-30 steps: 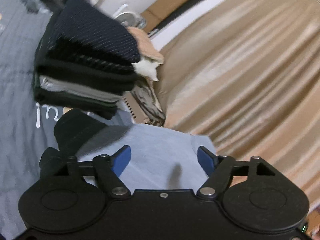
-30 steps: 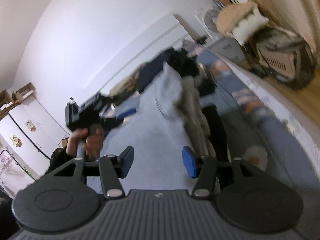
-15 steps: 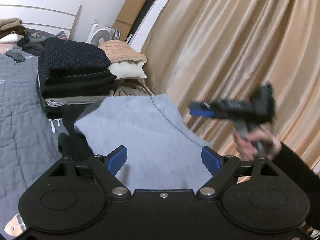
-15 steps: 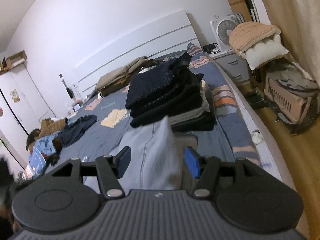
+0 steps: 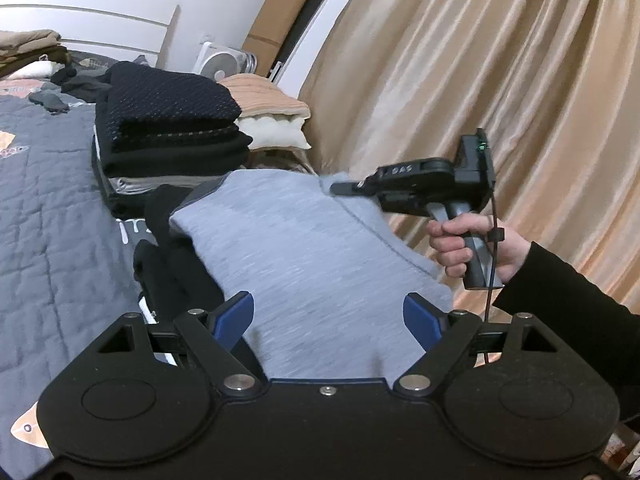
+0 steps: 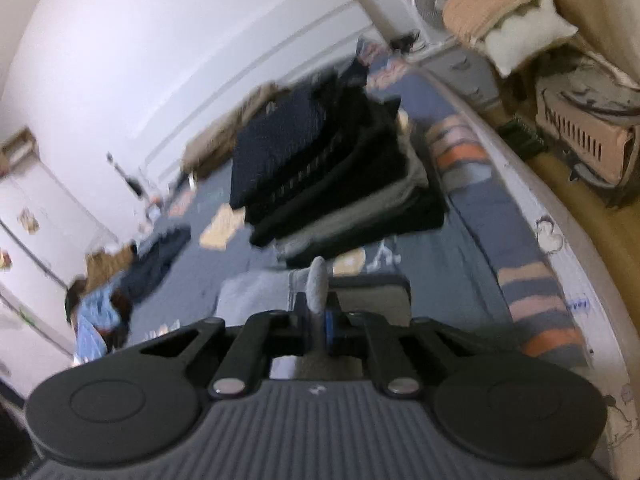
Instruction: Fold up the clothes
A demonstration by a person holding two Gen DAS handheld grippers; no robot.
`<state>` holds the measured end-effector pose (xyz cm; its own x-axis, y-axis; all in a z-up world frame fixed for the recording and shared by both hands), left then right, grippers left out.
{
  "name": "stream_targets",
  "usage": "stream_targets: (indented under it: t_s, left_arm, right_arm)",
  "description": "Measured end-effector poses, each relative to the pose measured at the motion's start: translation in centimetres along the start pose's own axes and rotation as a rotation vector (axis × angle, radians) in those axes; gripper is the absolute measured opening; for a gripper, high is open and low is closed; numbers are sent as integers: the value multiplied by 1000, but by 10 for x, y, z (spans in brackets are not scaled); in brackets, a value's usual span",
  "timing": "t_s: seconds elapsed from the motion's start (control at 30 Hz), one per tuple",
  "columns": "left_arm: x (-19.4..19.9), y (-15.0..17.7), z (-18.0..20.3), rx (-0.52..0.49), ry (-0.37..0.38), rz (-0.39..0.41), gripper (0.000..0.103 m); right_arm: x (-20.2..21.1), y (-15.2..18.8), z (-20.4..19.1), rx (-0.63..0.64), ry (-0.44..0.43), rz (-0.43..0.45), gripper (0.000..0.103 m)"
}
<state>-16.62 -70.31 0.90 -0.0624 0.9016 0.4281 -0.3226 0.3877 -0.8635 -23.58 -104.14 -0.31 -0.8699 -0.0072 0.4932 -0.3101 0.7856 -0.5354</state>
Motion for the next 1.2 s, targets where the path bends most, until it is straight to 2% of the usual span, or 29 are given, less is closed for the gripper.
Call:
stream_targets:
  t_s: [0.13,0.17,0.3,0.33,0.43,0.5,0.6,0.67,1.0,1.2]
  left_arm:
    - [4,1,-1,1,-4,9,81]
    - [5,2,0,2,-4,9,81]
    - [8,3,3,6,-5,10,81]
    - [9,3,3,8,-4,9,81]
    - [12,4,6,3,-4,9,81]
    - [14,5,7,1,-6,10,81]
    - [14,6,9,4,-3,13,82]
    - [13,7,12,7,0,14,82]
    - [19,11,26,-16,3,15,85]
    - [20,10,23,-19,-7,14,85]
  right_arm:
    - [12,-8,1,-7,-9,93,6]
    - [10,-9,2,0,4,93,7]
    - [-10,-3,8,76,92,-11,14]
    - [-8,-2,10,65,85,-18,17]
    - [19,-5,13,2,62,54,30]
    - [41,-6,11,-14,42,100,32]
    - [38,1,10,-49,-2,62,36]
    - [35,6,10,-73,-32,32,44]
    - [20,32,8,-193,-178,-118,45]
    - [31,31,43,-288,-149,-57,45]
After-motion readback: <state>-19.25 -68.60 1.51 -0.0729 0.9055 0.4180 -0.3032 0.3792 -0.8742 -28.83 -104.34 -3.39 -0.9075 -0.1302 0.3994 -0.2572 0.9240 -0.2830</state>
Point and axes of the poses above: each gripper's, at about its wrist camera, not at the fingertips, and x roughly against the way its jaws point, z to its right, y to its underside, the point moved 4 cm from there along -x, roughly the way its jaws point, and after that the axes turned 11 degrees about -x, right-handed, at the moved point
